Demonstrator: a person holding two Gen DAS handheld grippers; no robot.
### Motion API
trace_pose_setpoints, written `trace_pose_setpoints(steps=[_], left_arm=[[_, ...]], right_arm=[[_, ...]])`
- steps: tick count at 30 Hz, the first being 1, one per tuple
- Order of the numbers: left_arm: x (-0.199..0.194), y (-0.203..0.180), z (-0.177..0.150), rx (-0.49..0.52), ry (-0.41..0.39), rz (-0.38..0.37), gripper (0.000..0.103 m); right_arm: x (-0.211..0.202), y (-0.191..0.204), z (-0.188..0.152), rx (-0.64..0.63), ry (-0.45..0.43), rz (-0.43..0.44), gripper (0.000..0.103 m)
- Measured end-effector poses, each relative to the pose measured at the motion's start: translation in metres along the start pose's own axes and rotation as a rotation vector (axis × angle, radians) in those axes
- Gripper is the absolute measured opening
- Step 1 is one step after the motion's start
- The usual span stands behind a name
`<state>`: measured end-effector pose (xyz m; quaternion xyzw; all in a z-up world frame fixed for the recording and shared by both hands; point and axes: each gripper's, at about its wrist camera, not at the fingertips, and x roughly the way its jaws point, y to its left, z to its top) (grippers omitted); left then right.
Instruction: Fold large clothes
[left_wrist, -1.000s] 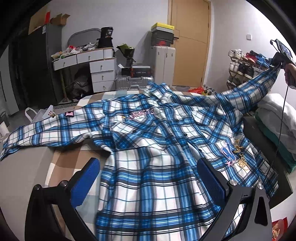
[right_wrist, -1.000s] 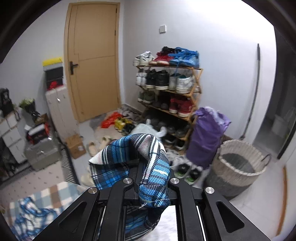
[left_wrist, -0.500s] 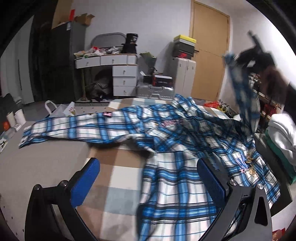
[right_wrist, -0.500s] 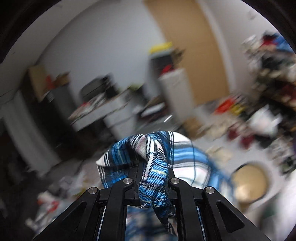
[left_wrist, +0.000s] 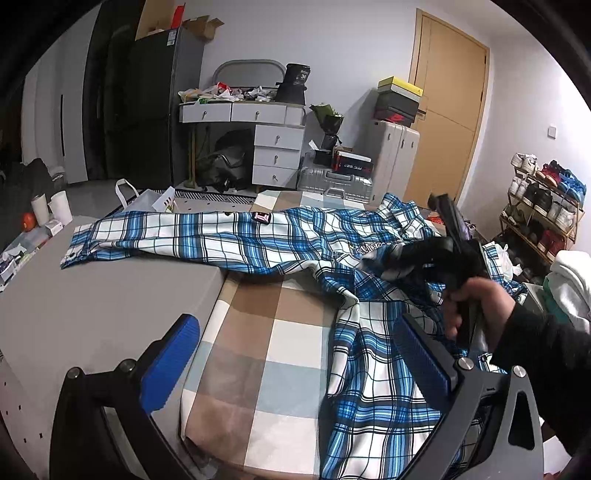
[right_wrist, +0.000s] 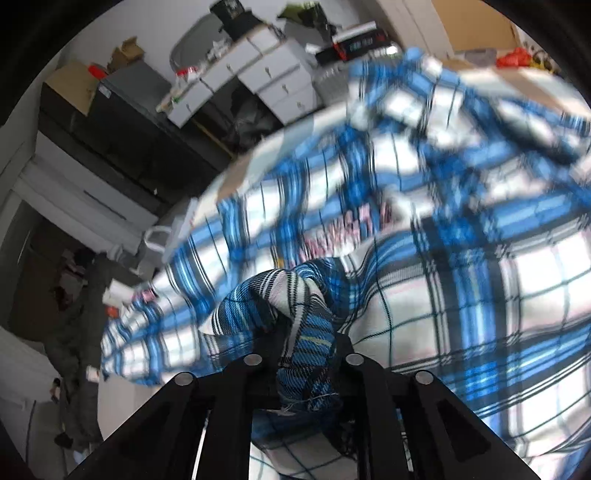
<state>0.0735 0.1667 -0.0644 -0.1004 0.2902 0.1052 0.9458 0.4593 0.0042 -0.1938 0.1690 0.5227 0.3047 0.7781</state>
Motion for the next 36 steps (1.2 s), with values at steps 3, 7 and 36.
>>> trace_pose_setpoints(steps=[3, 7, 36], left_arm=[[0.0, 0.0, 0.0, 0.001, 0.009, -0.014, 0.102], [0.004, -0.005, 0.001, 0.028, 0.018, -0.031, 0.102], [0.28, -0.146, 0.049, 0.242, 0.662, -0.204, 0.023]], right_arm=[[0.003, 0.002, -0.009, -0.048, 0.063, 0.018, 0.05], [-0.056, 0.006, -0.018, -0.198, 0.022, 0.101, 0.069], [-0.153, -0.202, -0.016, -0.153, -0.1, -0.554, 0.03]])
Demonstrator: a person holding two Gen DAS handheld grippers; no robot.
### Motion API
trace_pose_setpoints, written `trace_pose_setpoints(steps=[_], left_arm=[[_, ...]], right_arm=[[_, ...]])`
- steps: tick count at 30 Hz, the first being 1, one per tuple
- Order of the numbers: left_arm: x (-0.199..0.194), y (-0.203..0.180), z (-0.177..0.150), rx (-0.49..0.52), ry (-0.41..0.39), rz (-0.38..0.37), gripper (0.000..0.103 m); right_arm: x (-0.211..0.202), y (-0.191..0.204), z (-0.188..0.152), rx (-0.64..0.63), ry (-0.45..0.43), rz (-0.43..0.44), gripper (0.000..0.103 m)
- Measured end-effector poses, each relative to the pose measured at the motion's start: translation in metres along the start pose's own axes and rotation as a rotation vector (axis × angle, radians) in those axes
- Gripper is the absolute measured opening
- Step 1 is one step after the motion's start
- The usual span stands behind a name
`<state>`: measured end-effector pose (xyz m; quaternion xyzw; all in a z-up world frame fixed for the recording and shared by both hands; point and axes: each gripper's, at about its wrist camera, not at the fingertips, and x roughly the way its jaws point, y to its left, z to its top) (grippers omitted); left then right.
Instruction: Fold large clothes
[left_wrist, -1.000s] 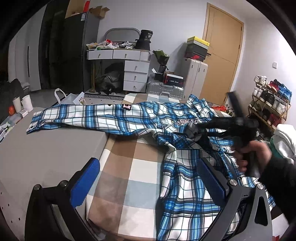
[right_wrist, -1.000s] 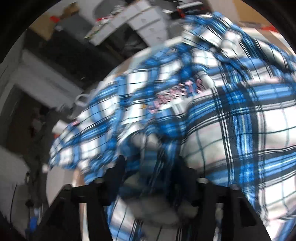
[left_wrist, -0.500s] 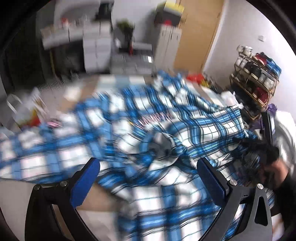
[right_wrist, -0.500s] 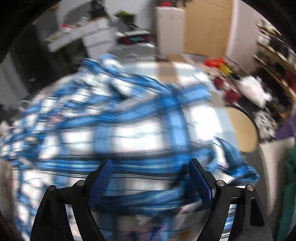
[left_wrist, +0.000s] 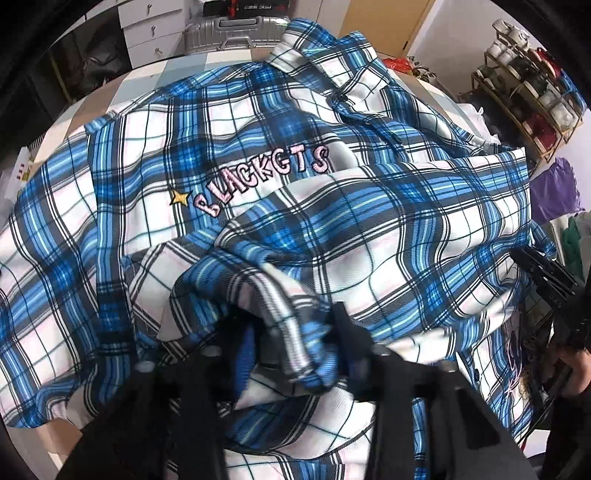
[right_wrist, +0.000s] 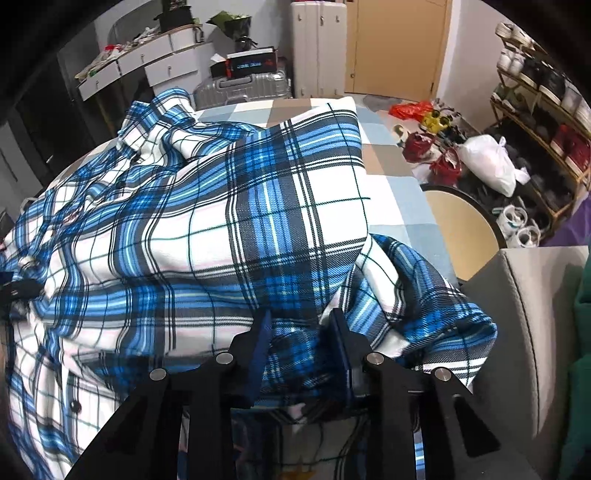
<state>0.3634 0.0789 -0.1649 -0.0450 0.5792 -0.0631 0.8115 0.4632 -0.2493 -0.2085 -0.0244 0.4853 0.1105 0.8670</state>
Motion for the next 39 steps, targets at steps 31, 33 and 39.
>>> trace_pose_setpoints(steps=[31, 33, 39], left_arm=[[-0.012, -0.043, -0.025, 0.196, -0.061, 0.149, 0.072], [0.0, -0.035, -0.024, 0.174, -0.026, 0.14, 0.072], [-0.077, 0.006, -0.035, 0.118, -0.187, 0.091, 0.072]], right_arm=[[0.002, 0.042, 0.013, -0.072, 0.032, -0.047, 0.065], [0.01, 0.039, 0.007, -0.058, 0.05, -0.05, 0.065], [-0.037, 0.026, -0.001, 0.081, -0.049, 0.087, 0.066]])
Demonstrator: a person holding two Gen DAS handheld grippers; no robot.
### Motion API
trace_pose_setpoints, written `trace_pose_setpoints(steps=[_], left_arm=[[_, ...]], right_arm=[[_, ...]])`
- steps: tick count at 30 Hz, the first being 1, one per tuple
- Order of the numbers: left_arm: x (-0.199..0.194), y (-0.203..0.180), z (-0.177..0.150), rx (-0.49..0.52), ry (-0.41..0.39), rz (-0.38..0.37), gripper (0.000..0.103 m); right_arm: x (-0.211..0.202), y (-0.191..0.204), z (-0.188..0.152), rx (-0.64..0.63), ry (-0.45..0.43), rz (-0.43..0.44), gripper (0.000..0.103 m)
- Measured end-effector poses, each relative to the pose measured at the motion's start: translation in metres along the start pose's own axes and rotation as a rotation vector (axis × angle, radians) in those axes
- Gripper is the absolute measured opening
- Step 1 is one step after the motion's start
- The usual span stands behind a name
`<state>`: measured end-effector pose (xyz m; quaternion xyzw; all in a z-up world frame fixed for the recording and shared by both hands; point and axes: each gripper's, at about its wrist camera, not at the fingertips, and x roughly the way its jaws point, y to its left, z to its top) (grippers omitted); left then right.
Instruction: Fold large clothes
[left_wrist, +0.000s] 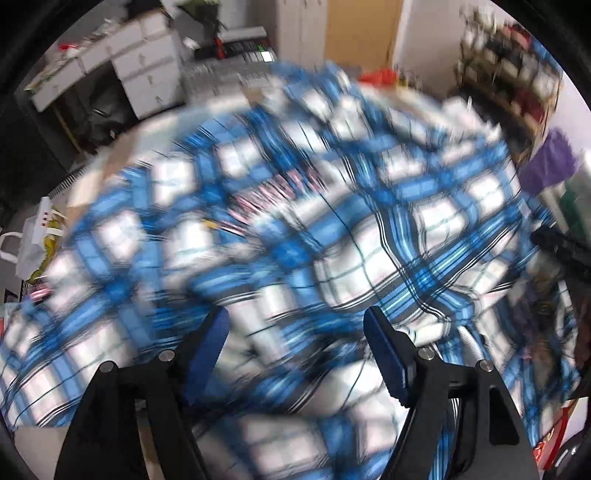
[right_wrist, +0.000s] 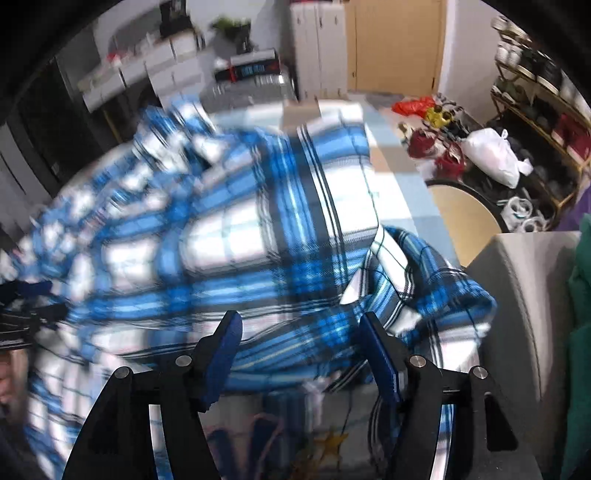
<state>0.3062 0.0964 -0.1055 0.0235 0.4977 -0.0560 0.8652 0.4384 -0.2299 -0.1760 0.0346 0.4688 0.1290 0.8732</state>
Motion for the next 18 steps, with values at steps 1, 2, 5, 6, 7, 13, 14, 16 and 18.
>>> trace_pose_setpoints(steps=[1, 2, 5, 6, 7, 13, 14, 16, 18], left_arm=[[-0.018, 0.013, -0.005, -0.009, -0.032, 0.014, 0.072], [-0.034, 0.028, -0.012, -0.024, -0.06, 0.046, 0.072], [-0.084, 0.091, -0.05, -0.134, -0.13, 0.11, 0.072], [-0.095, 0.101, -0.067, -0.183, -0.145, 0.131, 0.072], [-0.108, 0.125, -0.087, -0.246, -0.161, 0.158, 0.075], [-0.149, 0.232, -0.183, -0.615, -0.28, 0.318, 0.084], [-0.149, 0.252, -0.198, -0.696, -0.281, 0.308, 0.084], [-0.131, 0.278, -0.215, -0.824, -0.288, 0.275, 0.084], [-0.118, 0.304, -0.227, -0.936, -0.266, 0.274, 0.084]], right_arm=[[-0.013, 0.005, -0.003, -0.004, -0.024, 0.023, 0.066], [-0.027, 0.013, -0.007, -0.02, -0.054, 0.054, 0.066], [-0.066, 0.043, -0.023, -0.074, -0.138, 0.12, 0.076], [-0.079, 0.056, -0.033, -0.092, -0.171, 0.155, 0.077], [-0.086, 0.065, -0.038, -0.103, -0.184, 0.174, 0.081], [-0.135, 0.136, -0.086, -0.164, -0.293, 0.427, 0.094], [-0.139, 0.146, -0.093, -0.172, -0.306, 0.46, 0.096], [-0.147, 0.166, -0.106, -0.191, -0.332, 0.524, 0.097], [-0.15, 0.183, -0.117, -0.207, -0.351, 0.55, 0.098]])
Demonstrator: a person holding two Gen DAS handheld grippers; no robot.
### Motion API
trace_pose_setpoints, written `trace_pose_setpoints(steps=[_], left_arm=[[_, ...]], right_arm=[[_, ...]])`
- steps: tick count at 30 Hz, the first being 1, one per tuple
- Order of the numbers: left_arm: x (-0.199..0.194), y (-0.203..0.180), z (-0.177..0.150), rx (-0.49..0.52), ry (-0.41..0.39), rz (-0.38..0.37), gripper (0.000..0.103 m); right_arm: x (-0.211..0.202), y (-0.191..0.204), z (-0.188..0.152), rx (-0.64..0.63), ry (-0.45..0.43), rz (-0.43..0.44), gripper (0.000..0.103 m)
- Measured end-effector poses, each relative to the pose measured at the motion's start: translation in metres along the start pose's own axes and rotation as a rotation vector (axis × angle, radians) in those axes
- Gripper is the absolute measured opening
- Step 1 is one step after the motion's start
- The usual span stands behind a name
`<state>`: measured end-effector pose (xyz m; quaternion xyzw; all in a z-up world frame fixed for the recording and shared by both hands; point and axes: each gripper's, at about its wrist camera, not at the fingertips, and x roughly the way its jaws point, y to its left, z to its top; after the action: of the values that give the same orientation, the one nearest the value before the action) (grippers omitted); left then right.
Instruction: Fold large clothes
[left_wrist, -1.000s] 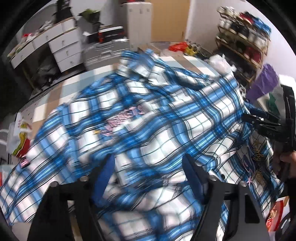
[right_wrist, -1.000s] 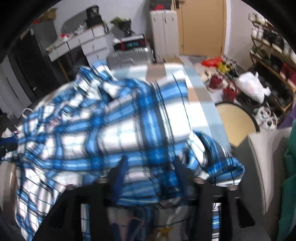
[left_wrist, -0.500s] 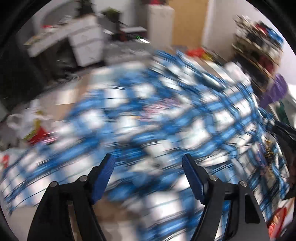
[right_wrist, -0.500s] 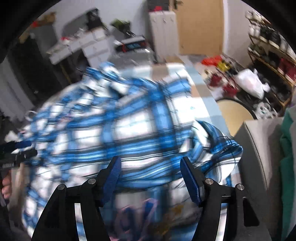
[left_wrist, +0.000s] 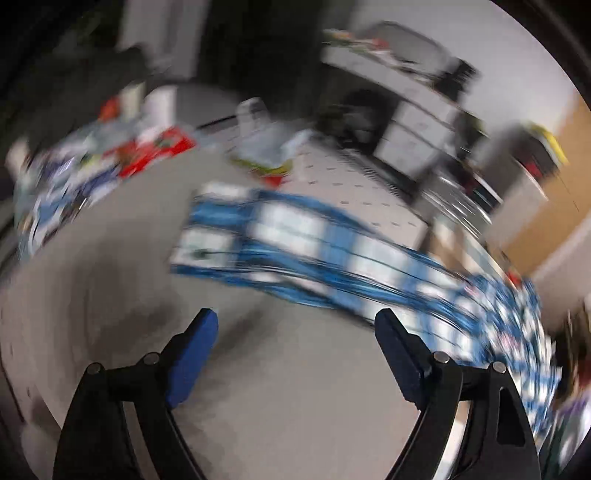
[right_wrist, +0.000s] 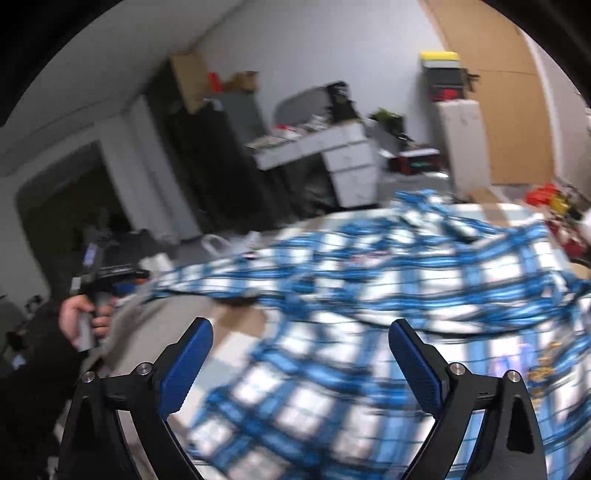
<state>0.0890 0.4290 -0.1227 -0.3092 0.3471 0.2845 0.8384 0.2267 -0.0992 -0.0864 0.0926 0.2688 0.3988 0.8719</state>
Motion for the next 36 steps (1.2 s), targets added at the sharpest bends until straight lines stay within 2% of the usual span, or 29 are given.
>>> trace_pose_setpoints(steps=[3, 6, 9, 13, 18, 19, 20, 21, 22, 24, 27, 30, 33, 35, 36], left_arm=[[0.03, 0.024, 0.01, -0.123, 0.047, -0.027, 0.084], [0.047, 0.027, 0.015, -0.189, 0.057, -0.03, 0.083], [0.043, 0.018, 0.024, -0.157, 0.018, -0.002, 0.084], [0.046, 0.021, 0.028, -0.126, 0.015, 0.062, 0.081], [0.052, 0.01, 0.023, -0.018, -0.004, 0.234, 0.038], [0.053, 0.008, 0.021, 0.013, -0.019, 0.265, 0.018], [0.055, 0.008, 0.021, 0.036, -0.028, 0.294, 0.008], [0.054, 0.007, 0.019, 0.065, -0.036, 0.317, 0.007], [0.054, 0.009, 0.02, 0.076, -0.03, 0.305, 0.003], [0.048, 0.014, 0.022, 0.065, -0.022, 0.267, 0.002], [0.03, 0.018, 0.032, 0.056, -0.064, 0.2, 0.001], [-0.001, 0.012, 0.038, 0.08, -0.138, 0.089, 0.001], [-0.035, 0.002, 0.036, 0.124, -0.213, -0.058, 0.001], [-0.048, 0.007, 0.034, 0.117, -0.218, -0.198, 0.001], [-0.05, 0.008, 0.032, 0.111, -0.221, -0.187, 0.001]], right_arm=[[0.01, 0.015, -0.009, 0.011, 0.023, -0.009, 0.1], [0.017, 0.016, -0.015, 0.051, 0.04, -0.002, 0.1], [0.013, 0.019, -0.023, 0.079, 0.035, -0.006, 0.1], [0.013, 0.021, -0.024, 0.09, 0.034, -0.017, 0.1], [0.008, 0.025, -0.023, 0.084, 0.014, -0.022, 0.1], [0.007, 0.026, -0.023, 0.085, 0.012, -0.019, 0.1], [0.006, 0.026, -0.024, 0.088, 0.01, -0.017, 0.1], [0.006, 0.026, -0.024, 0.092, 0.01, -0.01, 0.1], [0.006, 0.027, -0.024, 0.093, 0.013, -0.007, 0.1], [0.003, 0.028, -0.025, 0.091, 0.012, -0.009, 0.1], [0.0, 0.028, -0.026, 0.093, 0.003, -0.005, 0.1], [0.001, 0.027, -0.028, 0.105, 0.008, 0.0, 0.1], [0.002, 0.026, -0.031, 0.119, 0.012, 0.008, 0.1], [0.003, 0.025, -0.034, 0.13, 0.013, 0.009, 0.1], [0.003, 0.025, -0.035, 0.136, 0.014, 0.013, 0.1]])
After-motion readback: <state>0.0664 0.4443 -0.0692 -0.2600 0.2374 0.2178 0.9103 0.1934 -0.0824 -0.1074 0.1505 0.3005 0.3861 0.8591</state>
